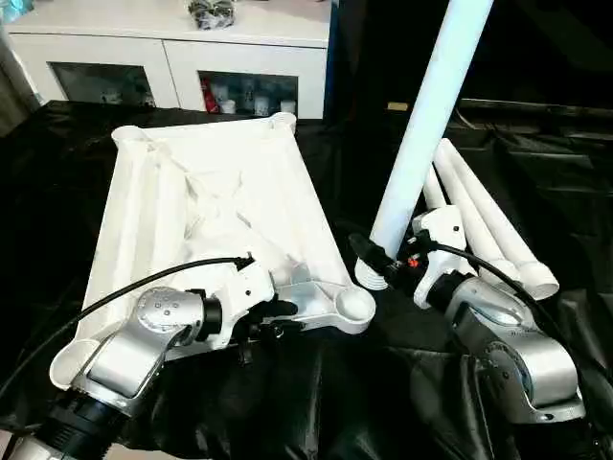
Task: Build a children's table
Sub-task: Pick table leg, then insert table leg to table base
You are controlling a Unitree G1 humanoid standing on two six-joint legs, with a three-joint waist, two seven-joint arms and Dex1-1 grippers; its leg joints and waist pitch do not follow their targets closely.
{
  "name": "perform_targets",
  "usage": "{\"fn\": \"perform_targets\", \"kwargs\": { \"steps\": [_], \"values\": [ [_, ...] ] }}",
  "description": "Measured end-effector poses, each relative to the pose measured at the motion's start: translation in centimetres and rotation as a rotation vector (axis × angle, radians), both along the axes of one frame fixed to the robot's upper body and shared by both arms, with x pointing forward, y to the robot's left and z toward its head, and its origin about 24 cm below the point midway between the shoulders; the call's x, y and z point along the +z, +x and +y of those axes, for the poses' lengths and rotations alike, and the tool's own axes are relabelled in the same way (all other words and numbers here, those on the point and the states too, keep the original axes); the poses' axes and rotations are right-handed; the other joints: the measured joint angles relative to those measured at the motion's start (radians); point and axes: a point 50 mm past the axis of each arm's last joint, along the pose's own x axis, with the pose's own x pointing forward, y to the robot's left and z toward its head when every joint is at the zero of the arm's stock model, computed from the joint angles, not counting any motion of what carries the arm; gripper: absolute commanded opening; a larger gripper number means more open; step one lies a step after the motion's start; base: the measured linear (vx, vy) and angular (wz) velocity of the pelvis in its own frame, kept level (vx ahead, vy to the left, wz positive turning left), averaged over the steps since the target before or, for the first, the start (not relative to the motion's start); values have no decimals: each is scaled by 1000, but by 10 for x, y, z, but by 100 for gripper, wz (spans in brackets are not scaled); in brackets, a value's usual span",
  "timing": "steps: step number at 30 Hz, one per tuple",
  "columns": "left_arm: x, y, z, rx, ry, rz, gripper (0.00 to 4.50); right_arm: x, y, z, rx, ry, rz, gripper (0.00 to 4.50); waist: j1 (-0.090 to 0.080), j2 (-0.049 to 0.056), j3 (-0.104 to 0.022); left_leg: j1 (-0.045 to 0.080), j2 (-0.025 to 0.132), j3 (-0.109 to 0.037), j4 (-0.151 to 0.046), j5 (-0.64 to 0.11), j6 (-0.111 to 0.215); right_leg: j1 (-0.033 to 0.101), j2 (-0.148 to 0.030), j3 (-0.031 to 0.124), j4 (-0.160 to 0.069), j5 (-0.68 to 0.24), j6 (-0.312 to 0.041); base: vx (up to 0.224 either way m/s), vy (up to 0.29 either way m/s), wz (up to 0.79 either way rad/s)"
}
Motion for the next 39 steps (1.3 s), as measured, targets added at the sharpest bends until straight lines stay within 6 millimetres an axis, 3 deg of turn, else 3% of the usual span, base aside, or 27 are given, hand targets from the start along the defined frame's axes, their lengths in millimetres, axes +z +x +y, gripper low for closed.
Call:
{"fn": "perform_targets", "kwargs": {
  "steps": [11,20,27,39],
  "values": [
    [-1,2,0,-23,34,-3,2,2,3,0,44,7,-6,191,-1,-1,-1,3,0,0,-1,0,0,1,0,0,0,-1,1,0,0,0],
    [-1,28,-6,14,41,-37,0,5,17,9,103,24,7,191,-1,-6,0,7,0,0,-2,2,-3,0,0,0,0,0,2,0,0,0],
    [4,48,-8,-7,70,-41,0,16,38,14,166,32,2,191,4,-13,1,5,0,0,-1,3,-4,0,0,0,0,4,-2,0,0,0],
    [6,52,-14,-32,49,-54,0,-8,42,13,191,-13,90,191,27,-15,0,-2,1,0,-2,3,-4,-4,0,-2,-4,5,-5,0,0,0]
  ]
}}
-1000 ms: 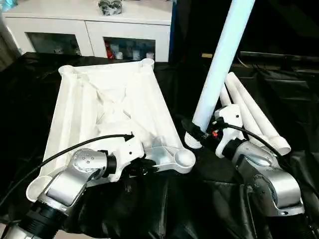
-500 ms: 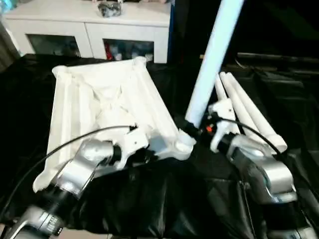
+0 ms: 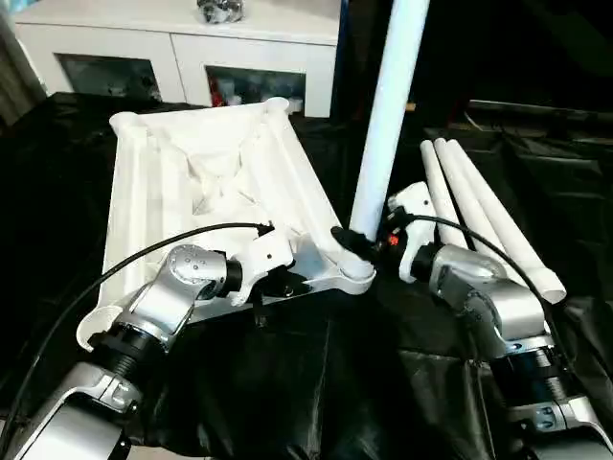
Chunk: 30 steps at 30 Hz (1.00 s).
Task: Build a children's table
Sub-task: Insert table leg to table base
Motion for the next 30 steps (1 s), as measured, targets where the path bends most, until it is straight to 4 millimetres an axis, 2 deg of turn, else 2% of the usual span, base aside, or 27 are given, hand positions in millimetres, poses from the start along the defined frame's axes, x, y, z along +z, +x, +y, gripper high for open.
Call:
{"fn": "perform_targets", "kwargs": {
  "steps": [18,30],
  "values": [
    [0,-1,4,-13,-7,19,0,-10,3,-4,12,-36,-1,191,0,-2,0,1,0,0,0,0,0,0,0,0,1,0,0,0,0,0],
    [-1,0,4,3,-15,21,0,-24,3,-12,-84,157,68,191,1,-1,-1,1,1,0,0,0,0,0,0,0,1,1,0,0,0,0]
  ]
}}
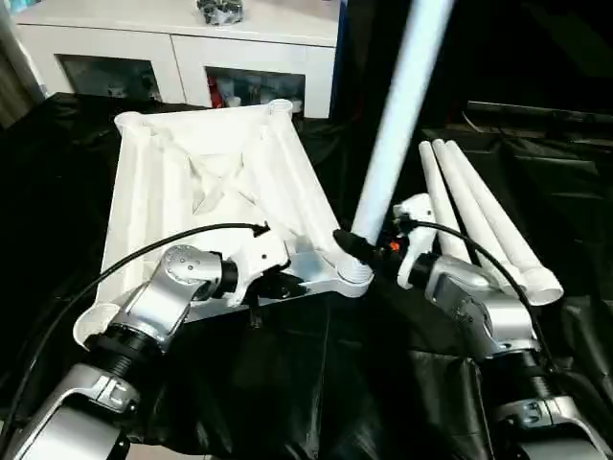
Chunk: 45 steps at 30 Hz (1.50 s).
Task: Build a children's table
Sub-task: Insert table leg to table base
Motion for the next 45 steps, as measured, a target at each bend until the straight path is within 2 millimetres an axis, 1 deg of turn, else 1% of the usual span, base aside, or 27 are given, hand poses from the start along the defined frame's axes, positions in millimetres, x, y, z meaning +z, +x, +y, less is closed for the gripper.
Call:
{"fn": "perform_targets", "kwargs": {
  "steps": [2,4,9,13,18,20,27,31,35,40,45],
  "values": [
    [-1,0,-3,9,-15,-1,0,-6,-4,-5,-38,49,-11,191,4,0,0,0,0,0,0,0,0,1,0,0,-1,0,0,0,0,0],
    [-1,0,-4,17,-17,-3,0,-8,-6,-5,-49,62,-26,191,3,1,0,0,0,0,0,0,0,1,0,0,-1,0,0,0,0,0],
    [-3,0,-7,30,-28,-6,0,-16,-14,-6,-96,96,-76,191,6,1,-1,0,0,0,0,0,0,3,-1,0,-1,0,-1,0,0,0],
    [-5,0,-9,36,-34,0,0,-22,-19,-8,-121,74,-123,191,6,6,-4,1,-1,0,0,0,0,5,-1,0,-3,0,-1,0,0,0],
    [-7,1,-10,42,-36,3,0,-24,-22,-6,-120,25,-168,191,5,7,-5,1,0,0,0,0,0,6,-1,0,-4,0,0,0,0,0],
    [-7,1,-10,42,-34,2,0,-23,-22,-4,-99,-39,-199,191,4,7,-6,1,0,0,0,0,0,6,-1,0,-5,0,0,0,0,0],
    [-7,1,-9,41,-28,-3,0,-17,-19,0,-40,-130,-236,191,1,6,-6,2,0,0,-1,0,0,6,-1,0,-6,0,0,0,0,0],
    [-7,1,-5,36,-10,-5,0,-13,-10,6,52,-195,-211,191,-5,1,-9,4,0,0,-3,0,0,6,-1,0,-6,-1,2,0,0,0],
    [-6,0,-1,20,0,4,0,-12,-8,7,108,-209,-204,191,-7,-5,-12,7,0,0,-8,0,0,7,-1,0,-10,0,1,0,0,0],
    [-3,-1,5,-31,22,11,0,-11,-8,8,186,-197,-200,191,-11,-8,-14,9,0,0,-10,0,0,7,0,0,-10,1,-1,0,0,0],
    [-1,-3,13,-87,37,41,0,-10,-14,8,299,-185,-203,191,-4,-10,-15,10,0,0,-12,0,0,7,0,-1,-12,1,-1,0,0,0]
  ]
}}
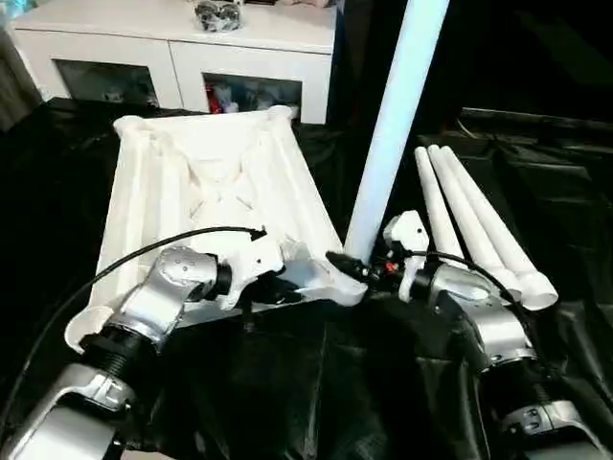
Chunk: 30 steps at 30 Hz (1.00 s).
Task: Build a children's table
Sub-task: Insert table leg to table base
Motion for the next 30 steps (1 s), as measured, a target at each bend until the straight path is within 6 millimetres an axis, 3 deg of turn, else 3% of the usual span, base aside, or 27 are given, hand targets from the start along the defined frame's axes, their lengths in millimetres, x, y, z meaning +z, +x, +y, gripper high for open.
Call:
{"fn": "perform_targets", "kwargs": {
  "steps": [8,17,21,25,27,30],
  "values": [
    [3,-6,14,-112,36,67,0,-2,-16,4,209,-10,23,191,8,-7,-5,2,0,0,-1,0,0,3,0,0,-3,0,0,0,0,0],
    [-1,-5,14,-84,38,77,0,-5,-13,7,179,8,37,191,6,-8,-5,15,0,0,-3,-1,-1,7,0,1,-5,-4,7,0,0,0],
    [-3,7,2,62,50,28,0,-10,7,11,-47,6,31,191,-1,-11,-1,22,-1,-5,-4,-1,-1,7,-2,-4,-8,-5,8,-45,6,-10],
    [-7,13,-23,235,19,14,0,-11,28,11,-323,-2,39,191,-29,1,8,22,-1,-29,-7,-1,-1,15,-6,-32,-39,-6,7,-59,45,-21],
    [-7,14,-31,272,17,7,0,-10,33,10,-384,-5,38,191,-37,5,12,21,-2,-29,-10,-1,-1,16,-10,-38,-44,-7,5,-23,30,-10],
    [-7,15,-42,327,34,-13,0,-10,39,12,-472,-3,51,191,-47,6,15,25,-4,-27,-22,-1,-1,15,-24,-58,-55,-7,5,0,0,0]
  ]
}}
